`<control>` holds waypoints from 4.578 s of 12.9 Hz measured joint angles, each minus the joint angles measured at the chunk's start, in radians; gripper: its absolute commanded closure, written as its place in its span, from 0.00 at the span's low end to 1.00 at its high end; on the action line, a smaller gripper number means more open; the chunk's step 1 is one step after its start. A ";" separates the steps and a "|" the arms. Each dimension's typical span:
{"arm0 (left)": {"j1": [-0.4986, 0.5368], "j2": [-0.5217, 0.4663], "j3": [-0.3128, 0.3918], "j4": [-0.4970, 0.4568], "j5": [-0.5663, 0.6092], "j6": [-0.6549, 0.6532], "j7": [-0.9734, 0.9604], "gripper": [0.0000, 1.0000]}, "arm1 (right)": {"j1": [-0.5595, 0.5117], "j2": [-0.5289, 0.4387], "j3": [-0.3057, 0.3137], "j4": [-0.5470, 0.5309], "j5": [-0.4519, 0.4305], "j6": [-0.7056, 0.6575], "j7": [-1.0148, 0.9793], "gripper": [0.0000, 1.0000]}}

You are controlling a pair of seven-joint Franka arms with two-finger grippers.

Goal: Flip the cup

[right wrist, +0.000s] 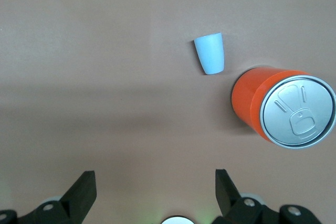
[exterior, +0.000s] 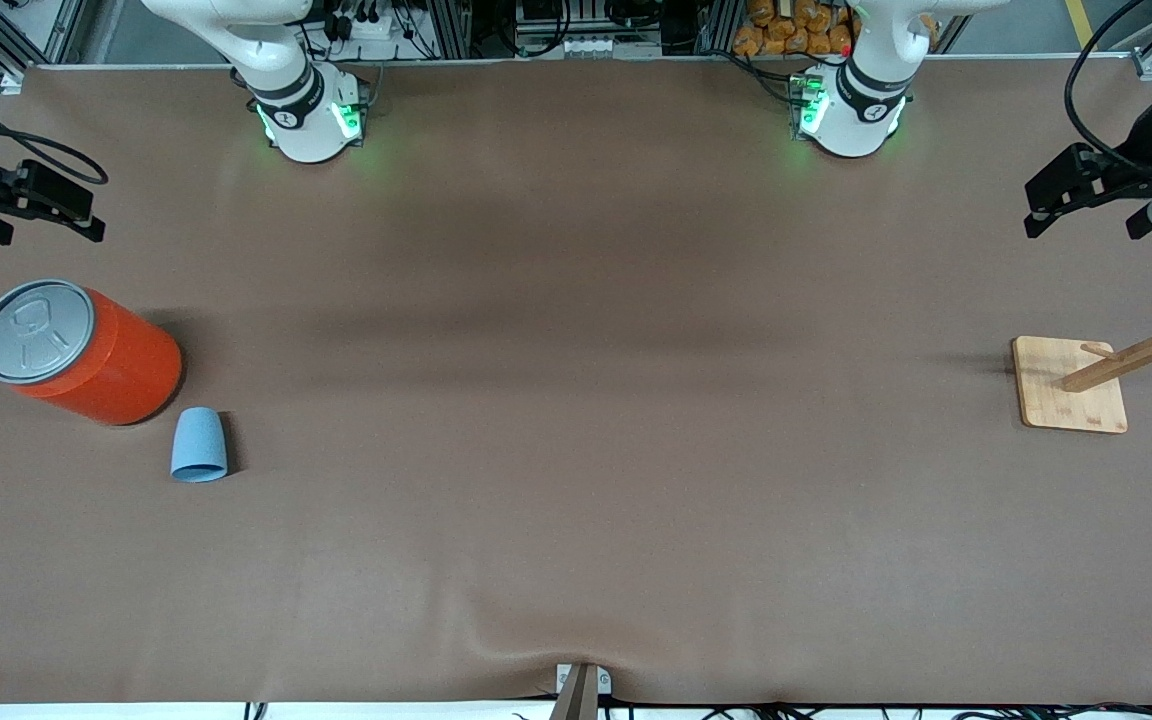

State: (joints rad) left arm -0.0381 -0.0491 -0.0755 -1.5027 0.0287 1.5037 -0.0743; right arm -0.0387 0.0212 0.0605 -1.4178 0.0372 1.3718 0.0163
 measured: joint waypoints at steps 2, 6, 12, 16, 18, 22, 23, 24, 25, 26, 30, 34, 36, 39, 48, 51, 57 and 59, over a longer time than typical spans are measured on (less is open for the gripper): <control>0.004 0.000 0.002 0.000 0.000 -0.011 0.000 0.00 | 0.004 0.001 0.003 0.000 0.000 -0.002 0.000 0.00; 0.006 0.000 0.023 0.003 0.000 -0.014 0.000 0.00 | 0.007 0.003 0.007 -0.004 0.000 -0.003 0.000 0.00; 0.007 0.000 0.032 0.003 0.000 -0.027 -0.005 0.00 | 0.007 0.028 0.007 -0.055 0.000 0.006 0.000 0.00; 0.004 0.000 0.026 0.002 0.000 -0.026 -0.005 0.00 | 0.007 0.130 0.007 -0.072 0.000 0.040 0.001 0.00; 0.001 0.000 0.024 0.002 0.000 -0.025 -0.005 0.00 | 0.007 0.168 0.007 -0.100 0.000 0.116 0.001 0.00; -0.003 0.000 0.022 0.003 -0.006 -0.018 -0.005 0.00 | 0.004 0.185 0.003 -0.268 -0.074 0.358 0.001 0.00; -0.003 0.001 0.021 0.003 -0.008 -0.016 -0.005 0.00 | 0.002 0.191 0.001 -0.306 -0.087 0.418 0.001 0.00; -0.004 0.002 0.019 0.003 -0.010 -0.015 -0.005 0.00 | -0.001 0.204 -0.002 -0.334 -0.096 0.470 0.001 0.00; -0.004 0.004 0.014 0.003 -0.011 -0.014 -0.005 0.00 | -0.005 0.225 -0.005 -0.352 -0.105 0.517 -0.003 0.00; -0.004 0.006 0.010 0.003 -0.012 -0.013 -0.005 0.00 | -0.011 0.252 -0.008 -0.360 -0.124 0.560 -0.015 0.00; -0.006 0.010 -0.013 0.003 -0.014 0.007 -0.005 0.00 | -0.060 0.360 -0.023 -0.362 -0.156 0.678 -0.183 0.00; -0.007 0.020 -0.032 0.003 -0.015 0.013 -0.005 0.00 | -0.068 0.425 -0.026 -0.363 -0.157 0.760 -0.290 0.00; -0.007 0.022 -0.032 0.003 -0.015 0.013 -0.005 0.00 | -0.068 0.454 -0.042 -0.365 -0.158 0.820 -0.361 0.00; -0.006 0.031 -0.032 0.002 -0.015 0.013 -0.005 0.00 | -0.077 0.497 -0.094 -0.401 -0.158 0.963 -0.491 0.00; 0.002 0.059 -0.031 0.002 -0.015 0.028 -0.004 0.00 | -0.085 0.537 -0.091 -0.441 -0.124 1.068 -0.537 0.00; 0.003 0.060 -0.030 0.002 -0.015 0.028 -0.004 0.00 | -0.067 0.546 -0.089 -0.449 -0.067 1.089 -0.537 0.00; 0.004 0.060 -0.026 0.002 -0.015 0.028 -0.004 0.00 | -0.053 0.583 -0.089 -0.470 -0.041 1.168 -0.537 0.55; 0.004 0.061 -0.026 0.001 -0.015 0.028 -0.004 0.00 | -0.052 0.580 -0.089 -0.470 -0.041 1.172 -0.537 0.57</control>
State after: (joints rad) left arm -0.0338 0.0124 -0.1017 -1.5012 0.0142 1.5314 -0.0787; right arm -0.0912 0.6013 -0.0284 -1.8880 -0.0040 2.5435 -0.5207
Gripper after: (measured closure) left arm 0.000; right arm 0.198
